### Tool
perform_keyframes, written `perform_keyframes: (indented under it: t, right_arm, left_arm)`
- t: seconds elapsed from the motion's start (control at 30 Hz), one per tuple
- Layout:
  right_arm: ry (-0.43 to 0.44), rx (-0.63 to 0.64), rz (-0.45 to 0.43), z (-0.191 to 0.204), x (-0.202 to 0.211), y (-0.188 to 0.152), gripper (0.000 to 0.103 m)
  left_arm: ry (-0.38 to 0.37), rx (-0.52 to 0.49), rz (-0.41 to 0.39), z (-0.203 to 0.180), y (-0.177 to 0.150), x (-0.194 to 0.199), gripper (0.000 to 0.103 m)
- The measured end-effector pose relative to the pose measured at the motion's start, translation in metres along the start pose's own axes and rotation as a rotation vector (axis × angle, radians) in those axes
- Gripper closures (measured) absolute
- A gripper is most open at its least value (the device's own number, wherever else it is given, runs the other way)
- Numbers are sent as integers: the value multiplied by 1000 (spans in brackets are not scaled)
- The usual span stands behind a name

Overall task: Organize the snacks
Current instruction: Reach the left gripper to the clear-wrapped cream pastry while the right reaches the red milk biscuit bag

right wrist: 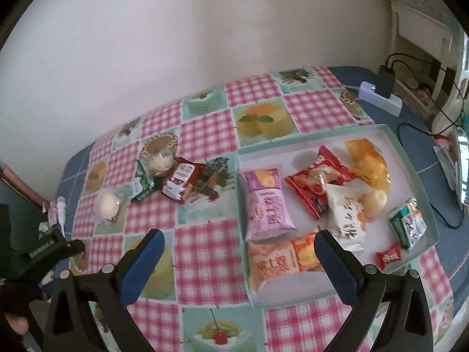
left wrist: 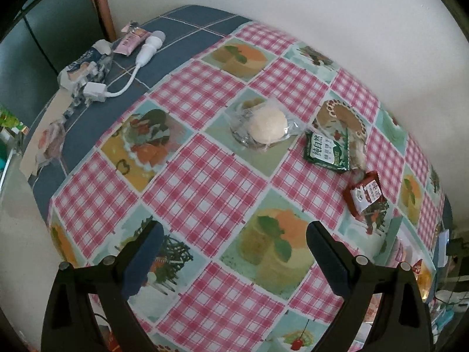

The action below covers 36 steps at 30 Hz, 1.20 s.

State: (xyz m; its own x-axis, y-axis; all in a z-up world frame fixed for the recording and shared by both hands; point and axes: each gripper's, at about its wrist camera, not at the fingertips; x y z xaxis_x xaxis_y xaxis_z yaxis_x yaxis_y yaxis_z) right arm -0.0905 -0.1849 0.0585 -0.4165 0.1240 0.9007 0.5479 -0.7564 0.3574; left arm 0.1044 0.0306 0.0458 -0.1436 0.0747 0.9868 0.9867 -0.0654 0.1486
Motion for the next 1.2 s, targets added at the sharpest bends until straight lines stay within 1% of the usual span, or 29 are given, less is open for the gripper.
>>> perform_keyframes:
  t: [0.17, 0.33, 0.47, 0.6, 0.77, 0.83, 0.97, 1.2]
  right_arm:
    - [33, -12, 12, 9, -8, 10, 0]
    - [64, -6, 26, 22, -20, 22, 0]
    - [60, 12, 40, 32, -30, 31, 0]
    - [61, 3, 38, 40, -35, 43, 0]
    - [49, 4, 26, 48, -43, 61, 0]
    - [42, 8, 31, 51, -49, 67, 0]
    - [45, 11, 28, 54, -61, 77, 0]
    - [40, 31, 66, 61, -97, 87, 0]
  left_arm:
    - [7, 0, -36, 4, 15, 2, 5]
    - [5, 22, -47, 7, 31, -2, 5]
    - [-8, 41, -33, 9, 43, -7, 5]
    - [-13, 71, -43, 14, 57, -8, 5]
    - [-16, 80, -59, 16, 74, -10, 5]
    - [-21, 72, -63, 15, 81, -14, 5]
    - [-9, 42, -57, 6, 95, -26, 5]
    - [37, -82, -89, -23, 111, -47, 5]
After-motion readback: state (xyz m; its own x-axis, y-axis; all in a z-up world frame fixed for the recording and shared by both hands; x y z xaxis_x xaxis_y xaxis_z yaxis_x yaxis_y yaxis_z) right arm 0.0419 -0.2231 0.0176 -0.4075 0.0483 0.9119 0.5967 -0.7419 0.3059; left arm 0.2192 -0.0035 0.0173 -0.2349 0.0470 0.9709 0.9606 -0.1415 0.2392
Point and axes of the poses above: each gripper's, at about its wrist camera, not at the fingertips, and x roughly against the way its jaws point, z to its left, y to its top, and after that the axes turned 10 degrees about z, right-handed
